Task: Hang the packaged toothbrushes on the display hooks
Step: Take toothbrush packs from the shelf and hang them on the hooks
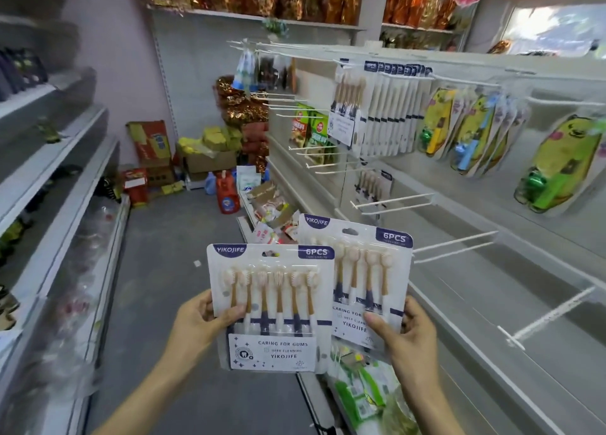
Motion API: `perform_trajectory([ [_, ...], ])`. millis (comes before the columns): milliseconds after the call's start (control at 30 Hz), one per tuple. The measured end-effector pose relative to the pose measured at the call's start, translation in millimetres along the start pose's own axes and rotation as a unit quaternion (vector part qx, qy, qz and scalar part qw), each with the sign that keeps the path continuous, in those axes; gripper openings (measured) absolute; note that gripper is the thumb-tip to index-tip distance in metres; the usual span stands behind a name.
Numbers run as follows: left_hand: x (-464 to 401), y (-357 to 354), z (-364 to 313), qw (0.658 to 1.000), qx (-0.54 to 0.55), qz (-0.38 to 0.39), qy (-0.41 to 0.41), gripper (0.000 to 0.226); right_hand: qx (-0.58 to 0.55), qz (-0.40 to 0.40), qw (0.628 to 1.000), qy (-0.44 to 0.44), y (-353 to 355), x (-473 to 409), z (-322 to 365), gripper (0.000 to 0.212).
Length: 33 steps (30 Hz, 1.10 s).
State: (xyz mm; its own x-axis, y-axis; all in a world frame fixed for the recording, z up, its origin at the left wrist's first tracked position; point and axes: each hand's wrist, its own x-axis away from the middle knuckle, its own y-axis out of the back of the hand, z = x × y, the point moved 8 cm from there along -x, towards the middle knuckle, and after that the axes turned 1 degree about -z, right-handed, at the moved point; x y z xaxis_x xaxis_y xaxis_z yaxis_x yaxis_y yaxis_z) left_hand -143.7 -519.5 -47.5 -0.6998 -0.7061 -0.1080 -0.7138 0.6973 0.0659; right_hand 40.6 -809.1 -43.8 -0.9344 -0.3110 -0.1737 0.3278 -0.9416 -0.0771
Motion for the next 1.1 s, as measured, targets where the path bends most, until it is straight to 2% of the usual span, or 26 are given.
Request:
perform_trajectory([
  [133, -56, 10, 23, 0.999, 0.004, 0.039, 0.005, 0.026, 0.010, -0.019, 0.999, -0.029, -35, -21, -24, 0.035],
  [267, -114, 28, 38, 0.996, 0.043, 0.075, 0.021, 0.056, 0.012, -0.041, 0.998, -0.040, -78, -42, -39, 0.041],
  [333, -138, 37, 42, 0.994, 0.048, 0.094, 0.030, 0.063, 0.014, -0.053, 0.997, -0.050, -99, -51, -48, 0.043],
  [433, -172, 53, 50, 0.990, 0.054, 0.121, 0.039, 0.032, 0.007, -0.069, 0.995, -0.074, -126, -65, -66, 0.046],
  [567, -213, 79, 67, 0.989, 0.037, 0.137, 0.042, 0.027, 0.019, -0.075, 0.994, -0.081, -161, -75, -82, 0.043],
  [600, -223, 83, 72, 0.988, 0.039, 0.141, 0.043, 0.034, 0.027, -0.082, 0.993, -0.081, -167, -78, -87, 0.042],
  [667, -239, 89, 81, 0.988, 0.038, 0.139, 0.048, 0.066, 0.042, -0.086, 0.992, -0.082, -178, -83, -94, 0.043],
  [700, -248, 92, 85, 0.989, 0.037, 0.132, 0.056, 0.076, 0.049, -0.089, 0.991, -0.085, -184, -87, -96, 0.043],
  [733, -257, 93, 89, 0.990, 0.031, 0.128, 0.058, 0.072, 0.049, -0.095, 0.990, -0.089, -190, -92, -98, 0.044],
  [833, -283, 90, 94, 0.989, 0.034, 0.130, 0.065, 0.034, 0.034, -0.104, 0.989, -0.095, -202, -111, -101, 0.044],
  [867, -291, 88, 96, 0.988, 0.030, 0.132, 0.068, 0.029, 0.033, -0.103, 0.989, -0.097, -205, -118, -102, 0.045],
  [967, -316, 77, 95, 0.987, 0.026, 0.135, 0.077, 0.026, 0.031, -0.108, 0.988, -0.103, -206, -141, -110, 0.048],
  [1100, -353, 58, 101, 0.988, 0.020, 0.137, 0.072, 0.024, 0.038, -0.105, 0.988, -0.105, -206, -179, -121, 0.041],
])
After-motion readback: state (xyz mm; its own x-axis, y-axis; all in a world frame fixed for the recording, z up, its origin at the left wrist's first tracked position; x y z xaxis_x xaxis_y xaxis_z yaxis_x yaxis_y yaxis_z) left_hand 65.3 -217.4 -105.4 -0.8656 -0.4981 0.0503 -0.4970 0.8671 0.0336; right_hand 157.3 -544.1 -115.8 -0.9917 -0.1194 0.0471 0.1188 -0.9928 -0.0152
